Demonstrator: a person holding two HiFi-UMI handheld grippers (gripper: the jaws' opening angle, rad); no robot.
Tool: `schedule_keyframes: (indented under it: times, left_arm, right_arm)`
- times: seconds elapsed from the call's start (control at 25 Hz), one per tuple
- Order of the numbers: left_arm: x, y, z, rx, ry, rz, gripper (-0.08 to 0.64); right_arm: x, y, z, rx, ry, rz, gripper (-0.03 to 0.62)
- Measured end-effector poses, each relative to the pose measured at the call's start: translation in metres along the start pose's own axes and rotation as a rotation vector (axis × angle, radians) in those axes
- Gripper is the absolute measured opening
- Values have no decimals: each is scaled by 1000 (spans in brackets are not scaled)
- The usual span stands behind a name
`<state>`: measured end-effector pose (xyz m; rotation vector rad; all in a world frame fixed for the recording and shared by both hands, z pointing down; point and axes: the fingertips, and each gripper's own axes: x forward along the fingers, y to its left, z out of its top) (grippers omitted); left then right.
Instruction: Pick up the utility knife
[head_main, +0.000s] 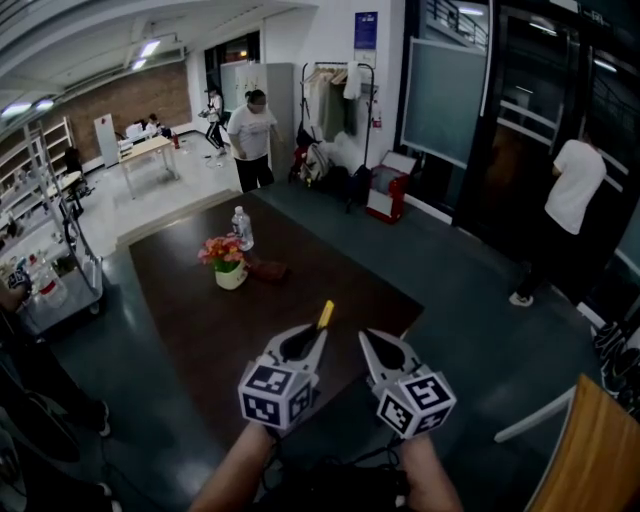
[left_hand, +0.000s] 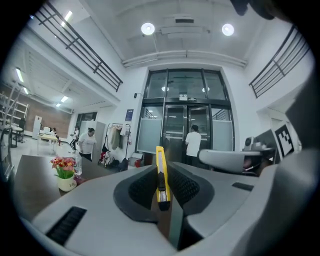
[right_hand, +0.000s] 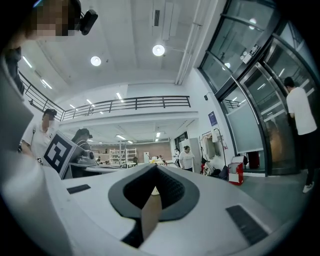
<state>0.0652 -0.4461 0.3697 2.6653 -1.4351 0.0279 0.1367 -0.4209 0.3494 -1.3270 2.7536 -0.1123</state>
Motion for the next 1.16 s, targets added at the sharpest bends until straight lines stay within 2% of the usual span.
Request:
schedule_keyframes:
  times: [1.16]
  left_arm:
    - [10, -12, -14, -6, 25, 10, 69]
  right_arm:
    - [-2, -16, -6, 17, 4, 27, 9]
